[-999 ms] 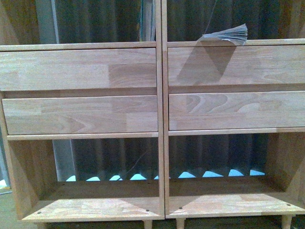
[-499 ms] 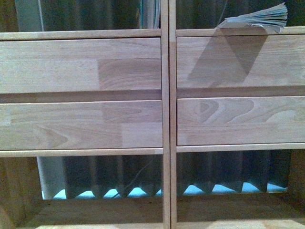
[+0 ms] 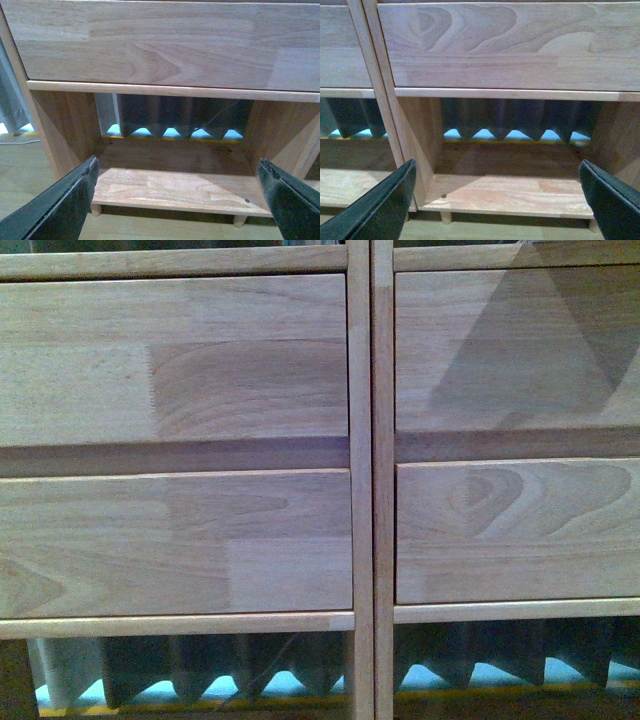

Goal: Organize books on shelf

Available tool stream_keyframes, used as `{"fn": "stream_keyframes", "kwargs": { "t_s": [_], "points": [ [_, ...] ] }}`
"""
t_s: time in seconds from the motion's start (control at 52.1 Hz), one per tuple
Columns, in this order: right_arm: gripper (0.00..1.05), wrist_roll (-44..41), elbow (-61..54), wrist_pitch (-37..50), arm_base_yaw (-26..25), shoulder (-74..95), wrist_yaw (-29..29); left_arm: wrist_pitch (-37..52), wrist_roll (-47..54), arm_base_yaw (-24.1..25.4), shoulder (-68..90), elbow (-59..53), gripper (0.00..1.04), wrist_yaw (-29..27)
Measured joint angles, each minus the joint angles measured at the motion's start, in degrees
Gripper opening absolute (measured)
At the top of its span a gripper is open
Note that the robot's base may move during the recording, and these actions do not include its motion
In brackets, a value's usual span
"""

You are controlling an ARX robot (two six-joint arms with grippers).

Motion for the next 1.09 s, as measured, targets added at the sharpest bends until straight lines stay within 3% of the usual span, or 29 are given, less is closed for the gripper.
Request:
{"fn": "stream_keyframes", "kwargs": {
  "t_s": [0.691,0.768,0.807,0.903,1.095],
  "points": [
    [0.98,0.7,0.0,0.0,-0.1,0.1,-0.7,0.0,0.0,0.0,0.0,0.0,0.97,0.0],
    [0.98,14.7,1.4,6.5,-6.9,7.5,-19.1,0.0,0.0,0.0,0.0,0.0,0.97,0.0],
    [0.98,24.5,3.7,12.3,-8.3,13.9,-23.2,0.0,0.0,0.0,0.0,0.0,0.97,0.0],
    [0.98,41.8,12.2,25.1,-6.8,30.5,-21.2,0.0,0.0,0.0,0.0,0.0,0.97,0.0],
    [0.98,54.5,22.2,31.1,-6.2,50.7,-16.7,0.0,0.0,0.0,0.0,0.0,0.97,0.0]
  ]
}}
